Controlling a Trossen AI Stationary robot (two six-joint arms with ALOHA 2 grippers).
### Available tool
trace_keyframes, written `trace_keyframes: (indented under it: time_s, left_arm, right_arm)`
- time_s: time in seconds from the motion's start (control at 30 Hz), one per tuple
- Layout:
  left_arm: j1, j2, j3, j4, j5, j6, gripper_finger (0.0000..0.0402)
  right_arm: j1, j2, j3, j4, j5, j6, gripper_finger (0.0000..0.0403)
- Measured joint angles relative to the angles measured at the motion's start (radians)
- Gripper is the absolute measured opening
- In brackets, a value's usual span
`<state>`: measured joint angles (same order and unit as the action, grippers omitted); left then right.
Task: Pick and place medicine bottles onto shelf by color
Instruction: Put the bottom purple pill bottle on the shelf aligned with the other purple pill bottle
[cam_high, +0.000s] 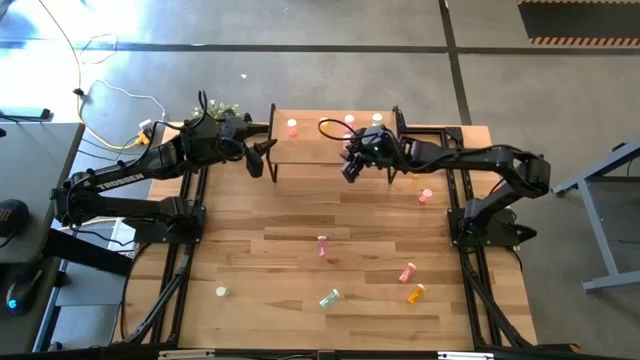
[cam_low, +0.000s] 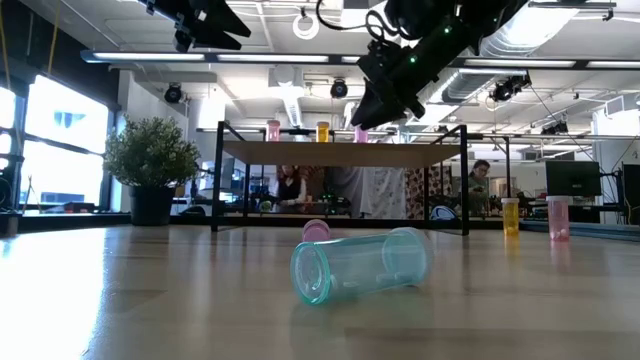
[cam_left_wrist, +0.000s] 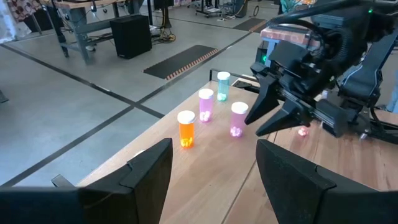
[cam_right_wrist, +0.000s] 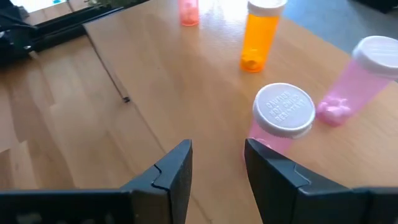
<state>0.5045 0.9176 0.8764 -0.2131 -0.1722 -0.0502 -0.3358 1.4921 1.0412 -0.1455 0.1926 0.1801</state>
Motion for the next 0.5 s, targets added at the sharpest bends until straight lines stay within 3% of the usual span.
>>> trace_keyframes:
  time_s: [0.5]
  left_arm:
    - [0.000, 0.000, 0.000, 0.000, -0.030, 0.001, 0.0223]
  right_arm:
    - [-0.038, 0.000, 0.000, 0.000, 0.007, -0.002, 0.0137]
